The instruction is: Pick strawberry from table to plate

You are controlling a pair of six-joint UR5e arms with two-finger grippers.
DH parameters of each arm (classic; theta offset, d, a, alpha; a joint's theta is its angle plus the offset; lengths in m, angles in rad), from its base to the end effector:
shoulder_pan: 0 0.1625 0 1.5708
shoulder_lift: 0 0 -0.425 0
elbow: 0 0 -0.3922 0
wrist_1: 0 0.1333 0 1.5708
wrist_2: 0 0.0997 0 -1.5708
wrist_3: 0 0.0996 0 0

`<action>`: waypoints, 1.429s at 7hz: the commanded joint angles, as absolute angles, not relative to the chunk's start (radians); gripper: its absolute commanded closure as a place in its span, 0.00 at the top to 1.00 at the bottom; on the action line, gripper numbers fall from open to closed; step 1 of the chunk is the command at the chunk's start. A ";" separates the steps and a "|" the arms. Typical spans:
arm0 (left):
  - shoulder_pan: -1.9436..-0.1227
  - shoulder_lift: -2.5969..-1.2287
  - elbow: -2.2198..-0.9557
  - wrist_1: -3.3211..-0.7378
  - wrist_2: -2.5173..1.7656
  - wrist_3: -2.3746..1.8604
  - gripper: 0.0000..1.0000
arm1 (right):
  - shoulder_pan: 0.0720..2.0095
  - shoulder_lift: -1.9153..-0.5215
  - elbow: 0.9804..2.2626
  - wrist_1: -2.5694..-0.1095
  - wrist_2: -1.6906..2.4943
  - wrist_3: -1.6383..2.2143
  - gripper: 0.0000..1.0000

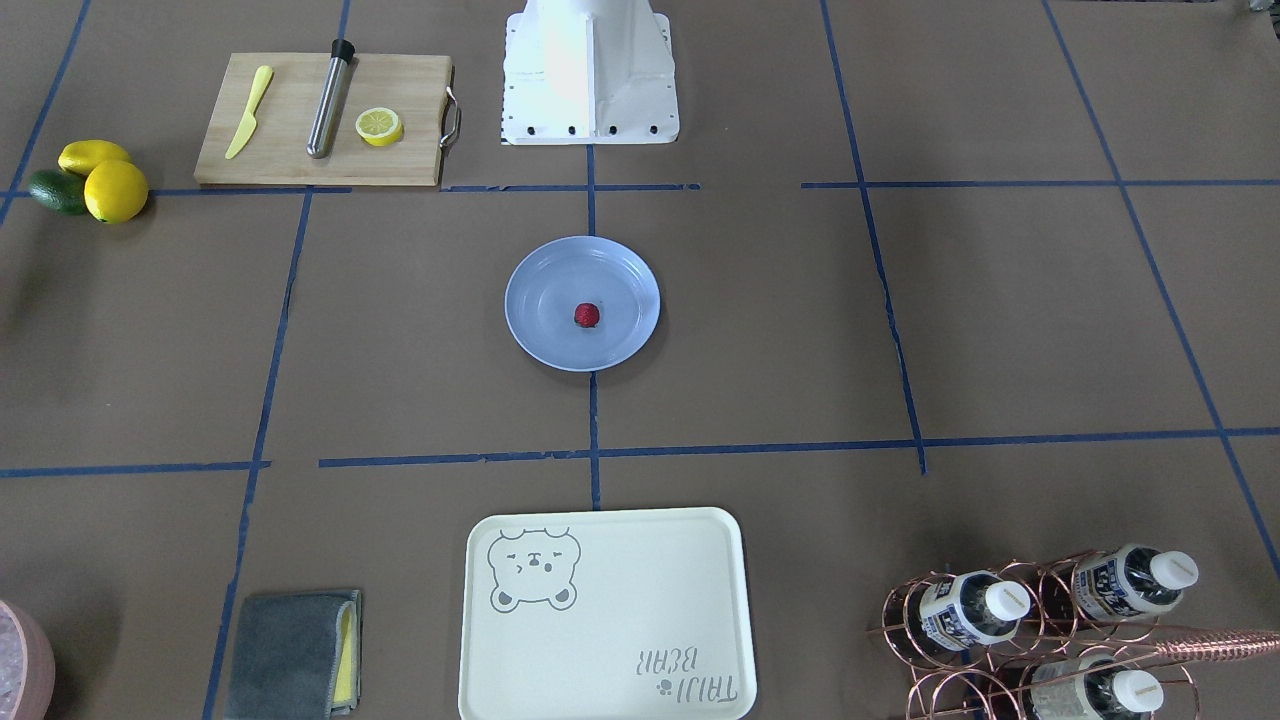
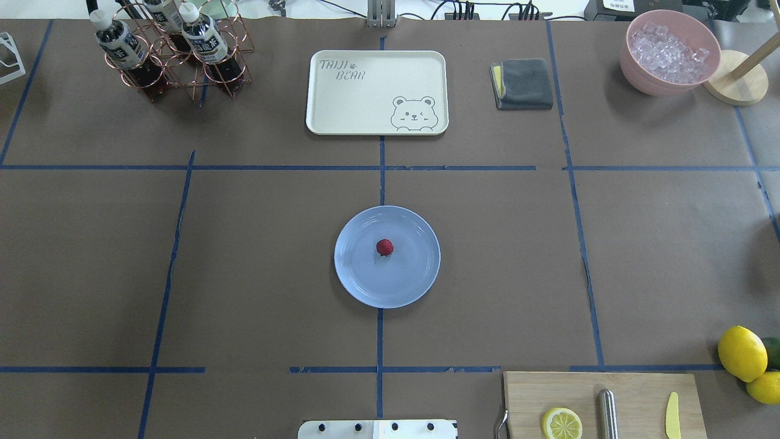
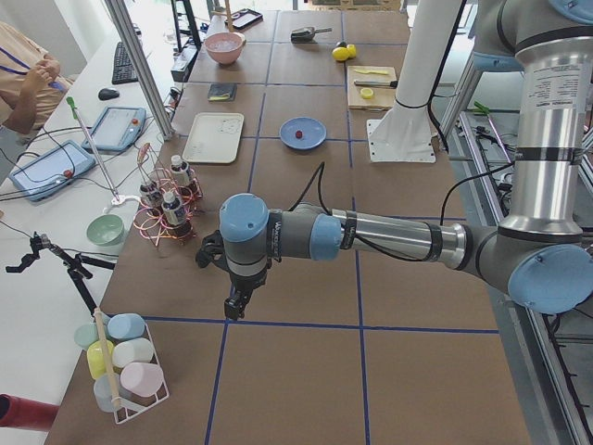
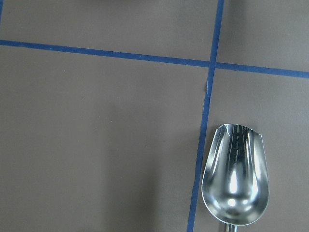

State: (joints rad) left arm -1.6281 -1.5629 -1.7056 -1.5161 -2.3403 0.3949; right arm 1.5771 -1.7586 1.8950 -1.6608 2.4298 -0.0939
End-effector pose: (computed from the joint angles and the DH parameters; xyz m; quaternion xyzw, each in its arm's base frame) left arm -0.0920 -0.4858 0.6020 0.1167 0.3580 0.1690 0.9108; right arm 0.0605 -0.4114 0.5871 0.0419 -0.4147 -0.0494 0.9076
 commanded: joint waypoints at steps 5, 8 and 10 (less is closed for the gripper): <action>-1.628 -1.565 -1.692 -1.565 -2.396 0.304 1.00 | 1.537 -1.756 1.908 -1.655 2.321 -0.095 1.00; -1.626 -1.565 -1.695 -1.565 -2.396 0.304 1.00 | 1.537 -1.756 1.905 -1.654 2.355 -0.092 1.00; -1.628 -1.566 -1.701 -1.565 -2.396 0.304 1.00 | 1.537 -1.756 1.905 -1.654 2.373 -0.092 1.00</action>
